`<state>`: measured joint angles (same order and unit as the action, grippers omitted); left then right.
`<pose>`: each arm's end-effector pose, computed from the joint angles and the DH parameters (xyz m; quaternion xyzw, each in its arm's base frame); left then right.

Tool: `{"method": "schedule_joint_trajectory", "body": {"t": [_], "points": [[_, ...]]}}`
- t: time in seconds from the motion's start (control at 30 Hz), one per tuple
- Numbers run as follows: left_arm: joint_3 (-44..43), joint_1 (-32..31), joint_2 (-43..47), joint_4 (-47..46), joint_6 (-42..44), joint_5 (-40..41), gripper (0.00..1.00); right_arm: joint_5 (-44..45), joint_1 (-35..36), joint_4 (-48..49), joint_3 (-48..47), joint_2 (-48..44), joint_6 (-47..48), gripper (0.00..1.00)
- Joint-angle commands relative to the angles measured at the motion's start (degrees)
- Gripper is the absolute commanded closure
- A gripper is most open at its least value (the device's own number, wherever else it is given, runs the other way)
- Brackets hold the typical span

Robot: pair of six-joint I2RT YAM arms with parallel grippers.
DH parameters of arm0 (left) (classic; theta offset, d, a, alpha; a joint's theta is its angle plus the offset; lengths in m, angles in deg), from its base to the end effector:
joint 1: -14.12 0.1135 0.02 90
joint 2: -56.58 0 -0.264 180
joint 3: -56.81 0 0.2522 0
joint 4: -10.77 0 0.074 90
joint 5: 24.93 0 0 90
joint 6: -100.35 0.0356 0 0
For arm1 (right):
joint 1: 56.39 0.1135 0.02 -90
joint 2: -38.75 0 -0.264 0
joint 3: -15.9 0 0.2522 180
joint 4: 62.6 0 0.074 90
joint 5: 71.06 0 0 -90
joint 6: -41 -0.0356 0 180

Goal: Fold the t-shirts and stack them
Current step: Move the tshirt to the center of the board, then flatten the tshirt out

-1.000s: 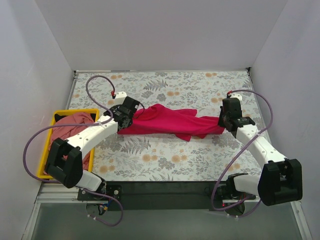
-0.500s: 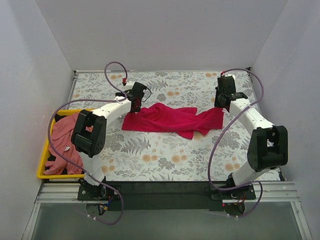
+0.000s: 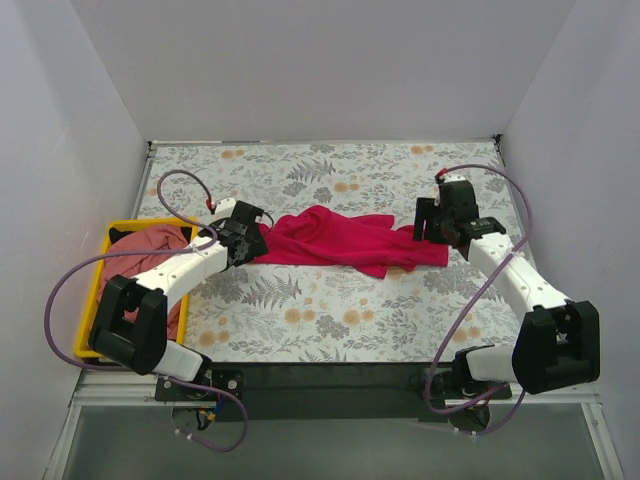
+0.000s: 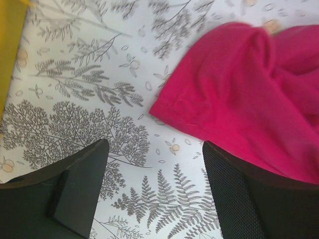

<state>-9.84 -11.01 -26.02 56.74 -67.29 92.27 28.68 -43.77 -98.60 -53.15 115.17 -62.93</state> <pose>0.2588 -0.1034 0.2128 -0.4683 0.8204 -0.0419 0.3254 0.2818 0.0569 0.2629 0.0441 0.9146 0.0147 0.4017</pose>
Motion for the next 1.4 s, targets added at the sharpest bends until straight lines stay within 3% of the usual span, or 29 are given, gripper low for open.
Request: {"method": "schedule_joint_trajectory", "body": {"t": [0.0,0.4,0.67,0.83,0.87,0.97,1.0,1.03,1.37], "points": [[3.0,2.8,1.0,-3.6,-6.4,-3.9,0.25,-5.3,2.6,3.1,4.6,-3.6,-0.8,0.26],[-1.3,5.2,-9.2,-7.0,-11.1,-8.8,0.36,-7.2,3.4,4.4,13.3,-8.6,0.2,0.22],[-0.3,5.2,-12.0,-5.4,-13.0,-6.6,0.41,-6.0,3.5,5.4,14.8,-9.9,0.8,0.22],[1.0,5.2,-13.2,-5.8,-13.5,-5.3,0.56,-4.8,3.5,5.7,14.8,-9.2,0.0,0.22],[1.1,5.2,-13.3,-5.9,-13.4,-5.2,0.65,-4.4,3.4,5.7,14.7,-9.0,-0.1,0.22],[1.6,5.2,-12.8,-6.1,-12.8,-5.1,0.8,-1.9,3.1,5.6,14.5,-8.3,-1.5,0.22],[1.9,5.2,-12.1,-6.1,-11.9,-4.5,0.92,-0.9,2.9,5.8,14.4,-7.8,-1.8,0.22],[2.1,5.2,-11.5,-6.0,-11.5,-4.2,0.98,-0.3,2.5,5.8,14.4,-7.4,-2.8,0.21],[4.5,5.2,3.7,-2.1,-3.1,-2.6,1.0,-3.6,-8.1,9.7,17.1,-4.3,-6.6,0.19]]}}
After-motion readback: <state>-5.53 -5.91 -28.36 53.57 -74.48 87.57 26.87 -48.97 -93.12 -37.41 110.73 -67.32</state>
